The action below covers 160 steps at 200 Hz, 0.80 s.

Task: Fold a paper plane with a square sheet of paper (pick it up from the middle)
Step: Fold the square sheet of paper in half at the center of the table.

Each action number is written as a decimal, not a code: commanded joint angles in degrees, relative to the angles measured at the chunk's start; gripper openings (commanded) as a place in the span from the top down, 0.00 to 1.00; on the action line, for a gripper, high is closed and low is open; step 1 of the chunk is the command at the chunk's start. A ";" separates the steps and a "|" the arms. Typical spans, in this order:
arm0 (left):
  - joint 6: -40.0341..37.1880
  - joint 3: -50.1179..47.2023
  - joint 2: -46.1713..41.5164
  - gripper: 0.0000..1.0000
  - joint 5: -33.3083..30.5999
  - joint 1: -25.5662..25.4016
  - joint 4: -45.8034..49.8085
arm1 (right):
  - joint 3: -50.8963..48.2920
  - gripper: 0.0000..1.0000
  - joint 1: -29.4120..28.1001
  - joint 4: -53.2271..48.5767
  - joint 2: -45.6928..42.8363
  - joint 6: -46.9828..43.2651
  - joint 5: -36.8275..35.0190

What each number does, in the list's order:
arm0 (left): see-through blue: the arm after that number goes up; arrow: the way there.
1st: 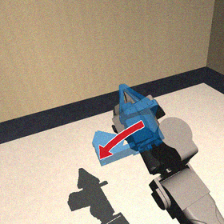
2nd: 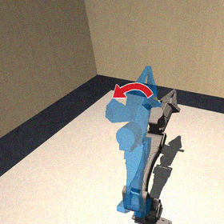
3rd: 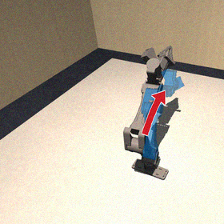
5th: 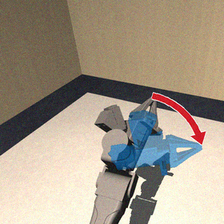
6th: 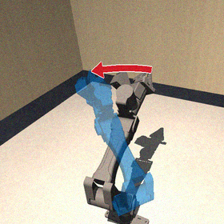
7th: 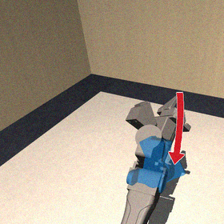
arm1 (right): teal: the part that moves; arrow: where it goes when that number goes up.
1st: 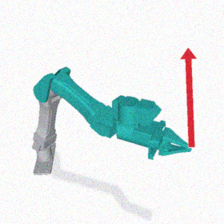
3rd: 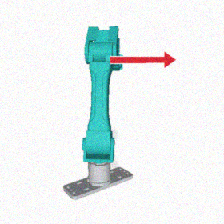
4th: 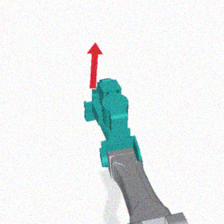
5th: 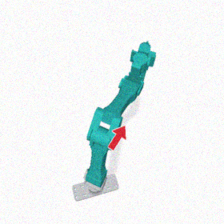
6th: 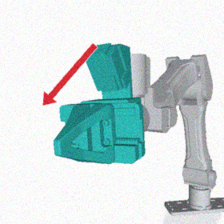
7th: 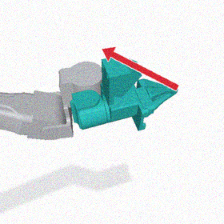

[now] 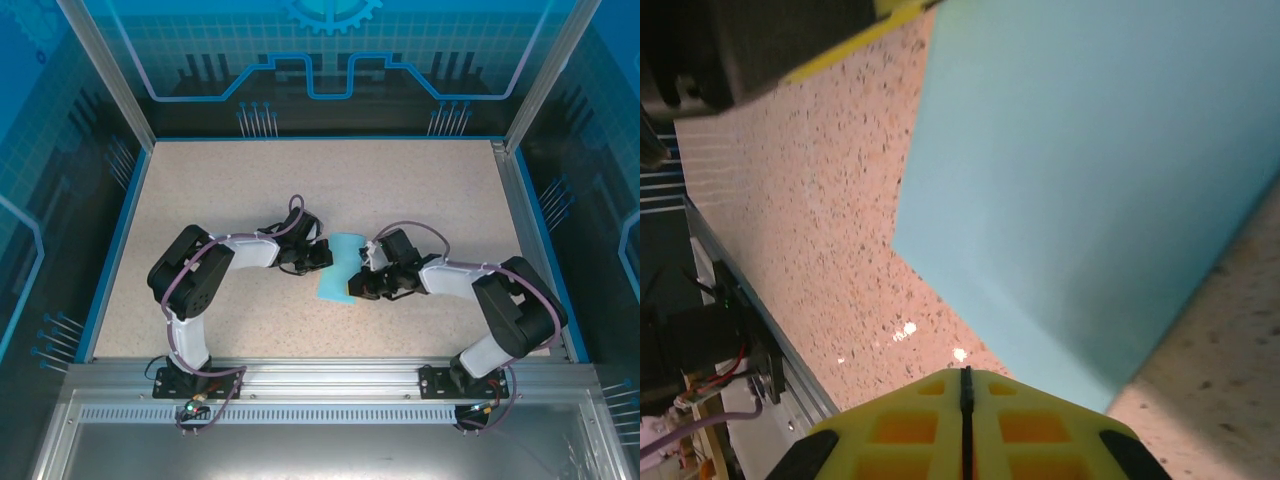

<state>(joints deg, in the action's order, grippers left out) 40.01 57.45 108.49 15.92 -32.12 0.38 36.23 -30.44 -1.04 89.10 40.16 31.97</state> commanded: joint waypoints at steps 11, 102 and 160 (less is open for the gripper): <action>-0.47 -0.21 0.68 1.00 -1.09 -0.32 5.68 | -0.55 0.91 -1.13 -0.76 3.05 -1.51 0.20; 6.80 -5.28 -4.44 1.00 1.36 -0.47 -1.42 | 4.04 0.86 4.08 -12.49 -1.34 -10.12 -1.76; 6.42 -6.53 -13.36 0.66 -1.62 1.05 0.31 | 11.58 0.58 5.49 -15.31 1.44 -8.11 -12.23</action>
<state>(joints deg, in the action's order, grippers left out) 45.82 50.54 98.78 15.05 -32.10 -0.56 45.21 -25.32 -13.87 87.79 31.09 23.20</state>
